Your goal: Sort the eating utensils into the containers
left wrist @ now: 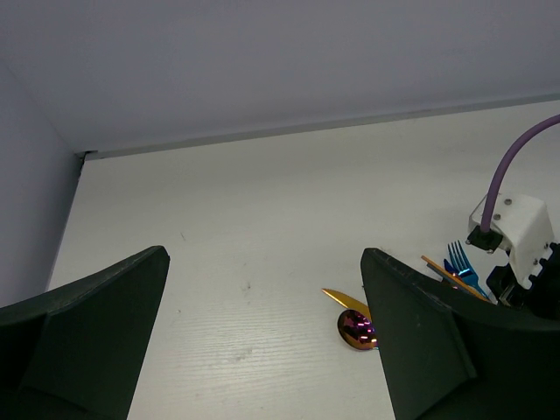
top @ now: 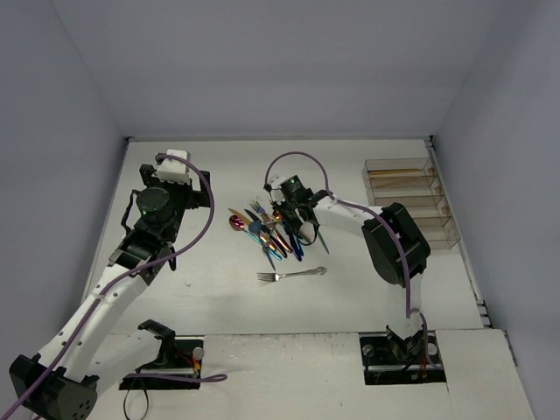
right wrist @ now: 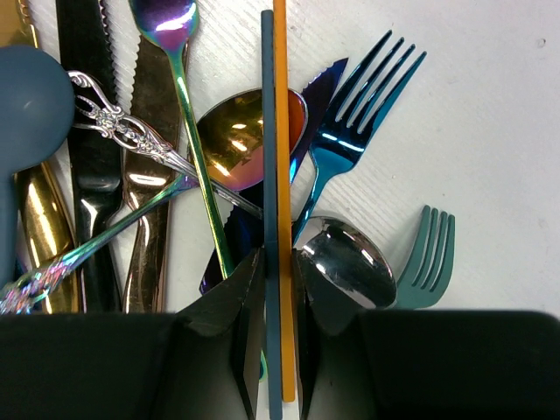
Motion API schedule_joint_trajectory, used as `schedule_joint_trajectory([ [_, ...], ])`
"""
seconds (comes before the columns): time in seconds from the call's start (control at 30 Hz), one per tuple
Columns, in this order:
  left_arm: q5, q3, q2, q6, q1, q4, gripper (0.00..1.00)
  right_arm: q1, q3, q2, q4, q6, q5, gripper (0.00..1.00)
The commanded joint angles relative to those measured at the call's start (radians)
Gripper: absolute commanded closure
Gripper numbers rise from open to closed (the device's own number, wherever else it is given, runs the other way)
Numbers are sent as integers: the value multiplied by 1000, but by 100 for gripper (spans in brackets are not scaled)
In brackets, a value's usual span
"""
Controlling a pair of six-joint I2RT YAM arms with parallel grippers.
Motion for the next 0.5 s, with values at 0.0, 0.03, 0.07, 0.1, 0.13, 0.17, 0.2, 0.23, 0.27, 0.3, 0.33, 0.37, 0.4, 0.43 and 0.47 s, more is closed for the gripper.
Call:
schedule_joint_trajectory([
  [0.0, 12, 9, -7, 3, -4, 70, 10, -1, -3, -123, -12, 64, 5, 95],
  [0.03, 12, 9, -6, 1, -4, 70, 10, -3, -7, -128, -15, 76, 6, 92],
  [0.07, 12, 9, -6, 1, -4, 70, 10, -1, -11, -132, -16, 103, 5, 89],
  [0.1, 12, 10, -6, 1, -4, 70, 10, -1, -20, -139, -16, 121, 3, 87],
  [0.13, 12, 10, -7, 1, -4, 70, 10, -1, -30, -144, -17, 138, 3, 85],
  [0.17, 12, 10, -8, 1, -4, 70, 10, -1, -39, -147, -18, 153, 6, 84],
  [0.2, 13, 10, -8, 1, -4, 70, 10, -1, -51, -149, -18, 167, 3, 84],
  [0.23, 14, 10, -8, 1, -4, 70, 10, -1, -63, -150, -18, 179, -5, 84],
  [0.27, 14, 10, -8, 0, -4, 69, 10, 0, -73, -152, -18, 188, -21, 83],
  [0.3, 15, 10, -6, 0, -4, 69, 10, 2, -79, -157, -18, 200, -25, 82],
  [0.33, 17, 10, -5, 0, -4, 69, 10, 5, -85, -162, -18, 211, -28, 81],
  [0.37, 16, 10, -6, 0, -4, 69, 10, 5, -92, -165, -19, 216, -21, 79],
  [0.4, 15, 10, -6, 1, -4, 69, 10, 5, -100, -168, -19, 221, -14, 77],
  [0.43, 15, 10, -6, 1, -4, 69, 10, 5, -104, -171, -19, 224, -6, 76],
  [0.47, 15, 10, -6, 1, -4, 69, 10, 5, -106, -174, -19, 226, 2, 75],
])
